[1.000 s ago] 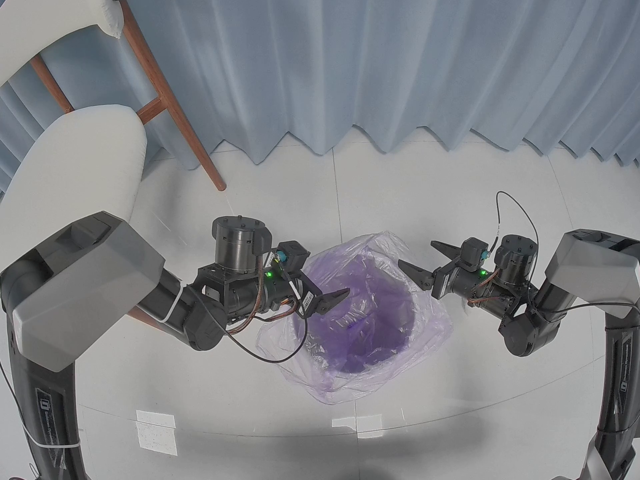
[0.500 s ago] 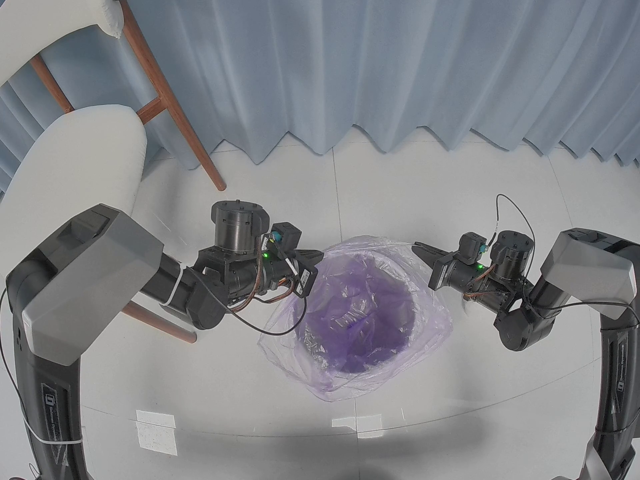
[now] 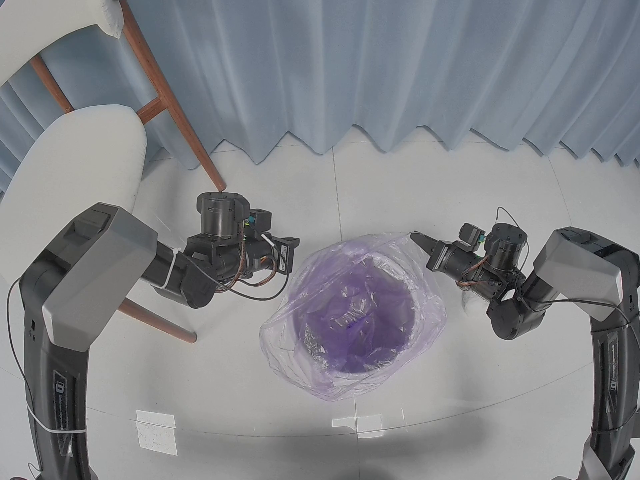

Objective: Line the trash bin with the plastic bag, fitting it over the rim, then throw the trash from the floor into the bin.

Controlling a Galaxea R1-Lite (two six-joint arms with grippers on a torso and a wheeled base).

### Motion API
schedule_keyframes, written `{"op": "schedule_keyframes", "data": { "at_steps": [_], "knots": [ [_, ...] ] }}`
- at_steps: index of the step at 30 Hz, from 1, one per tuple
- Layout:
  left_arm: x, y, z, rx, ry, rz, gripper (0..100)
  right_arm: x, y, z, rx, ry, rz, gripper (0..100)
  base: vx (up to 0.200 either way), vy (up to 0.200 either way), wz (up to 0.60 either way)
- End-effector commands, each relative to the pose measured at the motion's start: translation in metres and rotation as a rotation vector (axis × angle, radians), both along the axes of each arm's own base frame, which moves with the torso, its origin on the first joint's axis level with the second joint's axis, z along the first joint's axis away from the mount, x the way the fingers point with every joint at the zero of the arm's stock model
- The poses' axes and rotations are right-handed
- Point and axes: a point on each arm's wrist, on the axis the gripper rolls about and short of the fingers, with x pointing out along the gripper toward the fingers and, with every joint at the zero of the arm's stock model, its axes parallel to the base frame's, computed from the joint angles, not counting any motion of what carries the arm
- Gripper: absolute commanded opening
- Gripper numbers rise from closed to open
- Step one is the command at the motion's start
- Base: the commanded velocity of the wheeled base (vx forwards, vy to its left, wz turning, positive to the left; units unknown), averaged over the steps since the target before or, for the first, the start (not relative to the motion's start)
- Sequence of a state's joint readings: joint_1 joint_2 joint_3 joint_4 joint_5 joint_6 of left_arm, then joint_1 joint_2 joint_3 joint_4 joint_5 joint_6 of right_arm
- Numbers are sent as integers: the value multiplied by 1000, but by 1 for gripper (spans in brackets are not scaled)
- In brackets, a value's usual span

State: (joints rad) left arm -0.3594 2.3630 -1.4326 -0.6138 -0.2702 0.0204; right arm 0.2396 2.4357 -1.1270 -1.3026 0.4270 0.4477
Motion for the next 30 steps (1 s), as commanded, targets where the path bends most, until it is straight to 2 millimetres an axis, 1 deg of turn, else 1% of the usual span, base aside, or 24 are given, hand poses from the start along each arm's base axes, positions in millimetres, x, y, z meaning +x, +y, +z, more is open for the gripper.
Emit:
{"op": "schedule_keyframes", "data": {
  "at_steps": [1, 2, 3, 4, 6, 7, 8, 10, 12, 13, 14, 17, 20, 24, 27, 29, 30],
  "knots": [
    [-3, -7, 0, -2, 5, -25, 0, 1, 7, -8, -3, 24, 14, 0, 0, 0, 0],
    [-10, -15, 11, -13, -12, -64, 0, 1, 7, -8, -3, 23, 16, 0, 0, 0, 0],
    [-13, -18, 15, -17, -18, -81, 0, 1, 7, -8, -3, 23, 16, 0, 0, 0, 0],
    [-24, -26, 25, -18, -33, -120, 0, 1, 7, -7, -3, 23, 16, 0, 0, 0, 0],
    [-38, -43, 34, 2, -68, -176, 0, 0, 7, -7, -3, 23, 16, 0, 0, 0, 0],
    [-39, -45, 35, 5, -71, -180, 0, 0, 7, -7, -3, 23, 16, 0, 0, 0, 0],
    [-52, -54, 37, 52, -105, -227, 0, -1, 7, -7, -5, 19, 16, 0, 0, 0, 0],
    [-60, -53, 29, 123, -113, -243, 0, -2, 7, -4, -8, 14, 15, 0, 0, 0, 0],
    [-66, -51, 17, 199, -118, -262, 0, -2, 8, -2, -6, 9, 16, 0, 0, 0, 0],
    [-68, -48, 9, 242, -120, -271, 100, -2, 8, -2, -8, 8, 16, 0, 0, 0, 0],
    [-69, -46, 3, 285, -137, -284, 100, -2, 8, -2, -7, 7, 18, 0, 0, 0, 0],
    [-71, -46, -2, 315, -147, -302, 100, -3, 9, 1, -7, 0, 18, 0, 0, 0, 0],
    [-72, -47, -3, 316, -156, -305, 100, -6, 9, -1, -13, 7, 18, 0, 0, 0, 0],
    [-62, -48, -18, 331, -141, -289, 100, -9, 15, 0, -13, 7, 33, 0, 0, 0, 0],
    [-54, -48, -19, 332, -150, -251, 100, -10, 18, 1, -12, 3, 38, 0, 0, 0, 0],
    [-53, -48, -19, 333, -150, -248, 100, -10, 18, 1, -12, 1, 38, 0, 0, 0, 0],
    [-47, -47, -17, 329, -160, -226, 100, -10, 19, 2, -10, -6, 41, 0, 0, 0, 0]
  ]
}}
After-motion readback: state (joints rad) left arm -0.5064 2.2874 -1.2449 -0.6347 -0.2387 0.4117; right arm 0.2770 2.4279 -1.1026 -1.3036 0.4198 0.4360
